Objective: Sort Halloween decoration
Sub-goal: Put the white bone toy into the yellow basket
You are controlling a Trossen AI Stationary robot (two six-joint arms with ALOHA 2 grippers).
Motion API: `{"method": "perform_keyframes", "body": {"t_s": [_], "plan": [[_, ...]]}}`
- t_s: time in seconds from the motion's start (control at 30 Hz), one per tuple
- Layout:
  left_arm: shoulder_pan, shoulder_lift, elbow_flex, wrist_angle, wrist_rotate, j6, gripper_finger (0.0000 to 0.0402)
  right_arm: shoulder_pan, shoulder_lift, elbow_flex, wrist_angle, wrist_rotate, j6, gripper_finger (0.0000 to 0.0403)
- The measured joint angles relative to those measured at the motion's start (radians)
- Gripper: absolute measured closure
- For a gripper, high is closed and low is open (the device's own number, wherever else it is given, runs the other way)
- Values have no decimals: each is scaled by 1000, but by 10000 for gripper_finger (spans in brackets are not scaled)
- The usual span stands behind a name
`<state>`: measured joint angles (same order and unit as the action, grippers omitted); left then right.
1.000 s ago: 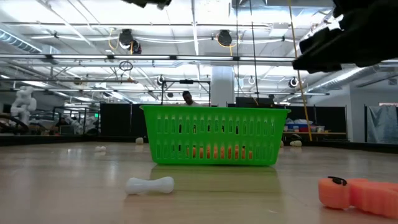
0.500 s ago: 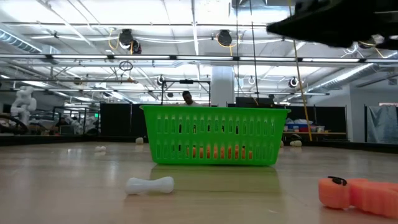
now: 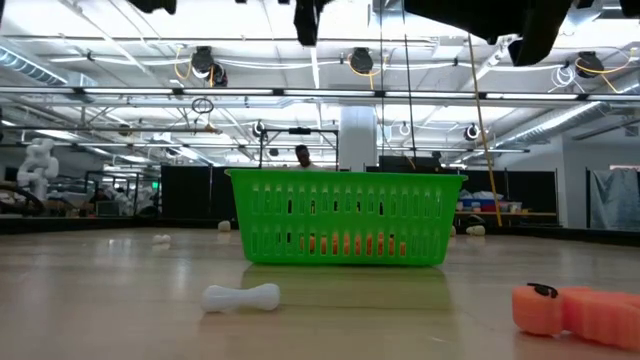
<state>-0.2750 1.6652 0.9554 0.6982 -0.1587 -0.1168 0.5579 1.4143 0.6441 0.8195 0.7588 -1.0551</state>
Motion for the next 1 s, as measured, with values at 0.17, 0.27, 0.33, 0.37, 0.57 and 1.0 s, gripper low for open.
{"method": "perform_keyframes", "body": {"t_s": [0.17,0.27,0.33,0.37,0.57,1.0], "plan": [[9,57,0,106,-6,-61,393,0,0,0,6,5,-88,156],[9,89,0,178,-9,-62,393,0,0,0,10,5,-97,162],[9,108,0,221,-14,-71,393,0,0,0,24,6,-112,170],[8,115,0,231,-23,-82,393,0,0,0,33,5,-122,174],[12,167,0,303,-41,-89,393,0,0,0,45,1,-165,194],[14,179,0,322,-55,-114,393,0,0,0,21,-3,-158,247]]}}
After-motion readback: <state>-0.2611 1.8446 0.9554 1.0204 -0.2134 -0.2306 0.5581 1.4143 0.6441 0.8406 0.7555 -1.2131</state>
